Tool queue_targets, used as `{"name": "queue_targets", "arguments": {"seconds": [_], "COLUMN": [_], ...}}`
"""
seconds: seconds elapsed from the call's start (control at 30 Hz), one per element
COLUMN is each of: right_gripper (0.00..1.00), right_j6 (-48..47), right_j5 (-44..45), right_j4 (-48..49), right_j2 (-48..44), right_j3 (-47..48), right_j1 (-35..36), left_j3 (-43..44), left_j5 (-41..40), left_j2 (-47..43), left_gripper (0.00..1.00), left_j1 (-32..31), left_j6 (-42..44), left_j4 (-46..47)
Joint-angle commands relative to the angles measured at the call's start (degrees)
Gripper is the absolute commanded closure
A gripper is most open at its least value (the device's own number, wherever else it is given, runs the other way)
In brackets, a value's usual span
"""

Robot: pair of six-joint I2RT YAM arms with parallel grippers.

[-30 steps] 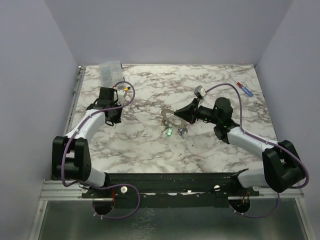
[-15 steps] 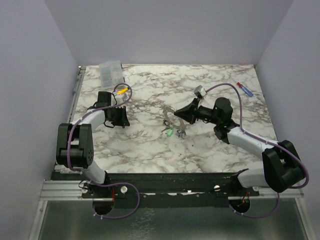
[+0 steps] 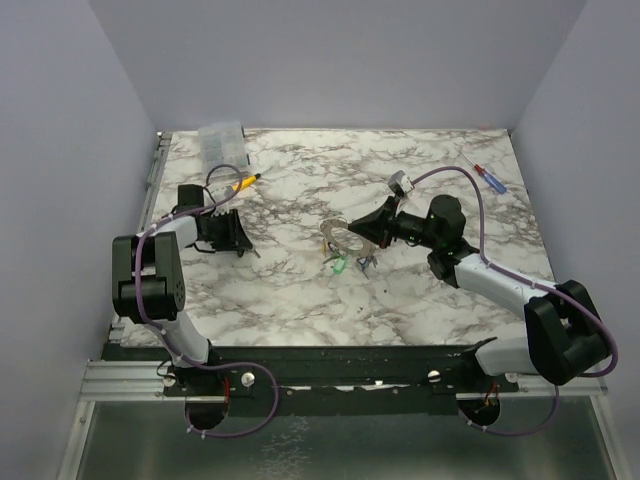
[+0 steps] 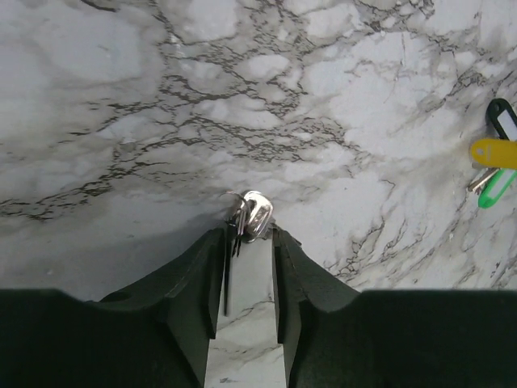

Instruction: Remove the keys from the keyring

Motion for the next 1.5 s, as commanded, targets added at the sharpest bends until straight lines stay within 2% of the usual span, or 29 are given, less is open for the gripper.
{"name": "queue_targets", "arguments": {"seconds": [0.0, 0.1, 0.23, 0.37, 0.43, 0.47, 0.53, 0.57, 0.73, 0.87, 1.03, 1.23, 1.33, 1.4, 1.47], "right_gripper": [0.99, 0.99, 1.0, 0.99, 1.0, 0.99, 0.99, 0.99, 0.99, 0.99, 0.99, 0.99, 0.99, 0.99, 0.99], "right_j6": [0.51, 0.48, 0.58, 1.85, 2.52, 2.65, 2.49, 2.27, 2.01, 1.87, 1.69, 1.99, 2.06, 2.29, 2.46], "right_j5": [0.2, 0.25, 0.21, -0.9, -1.82, -2.43, -3.78, -4.43, -7.89, -8.74, -11.0, -13.12, -14.67, -15.72, -16.47], "right_j4": [2.29, 2.19, 1.96, 2.13, 2.75, 2.82, 2.65, 2.52, 2.65, 3.1, 3.64, 4.17, 4.51, 4.83, 5.05], "right_j2": [-0.38, -0.36, -0.56, -0.83, -1.0, -1.01, -1.05, -1.15, -1.62, -1.71, -1.76, -0.98, -0.96, -0.84, -0.75], "right_j3": [-0.47, -0.41, -0.26, -0.19, -0.43, -0.33, -0.02, 0.14, 0.33, 0.11, 0.14, 0.45, 0.5, 0.55, 0.65], "right_j1": [-0.28, -0.28, -0.28, -0.27, -0.27, -0.3, -0.27, -0.27, -0.27, -0.27, -0.27, -0.27, -0.27, -0.27, -0.27], "left_j3": [-0.82, -1.04, -1.11, -0.52, 0.11, 0.28, 0.36, 0.58, 1.39, 0.09, -0.11, -0.25, -0.42, -0.39, 0.16], "left_j5": [-8.1, -9.1, -10.35, -8.73, -5.47, -2.61, 4.07, 7.49, 16.85, 15.3, 19.11, 21.46, 19.87, 19.6, 20.91], "left_j2": [2.18, 1.07, -1.18, -6.04, -9.59, -11.15, -14.23, -15.53, -20.93, -23.48, -20.94, -17.1, -15.64, -14.76, -14.15], "left_gripper": [0.61, 0.52, 0.49, 0.4, 0.23, 0.18, 0.02, 0.01, 0.01, 0.01, 0.02, 0.07, 0.13, 0.23, 0.36], "left_j1": [2.56, 2.57, 2.57, 2.62, 2.65, 2.7, 2.58, 2.34, -4.78, -14.93, -18.95, -25.99, -28.17, -28.75, -29.01], "left_j6": [1.12, 1.56, 3.11, 5.43, 7.02, 8.2, 9.62, 10.46, 16.04, 19.28, 19.57, 25.33, 25.34, 24.35, 23.23], "left_j4": [-0.83, -0.98, -1.51, -1.43, -0.75, -0.34, 0.57, 0.79, 1.27, 5.58, 14.11, 14.67, 16.77, 17.42, 18.68]}}
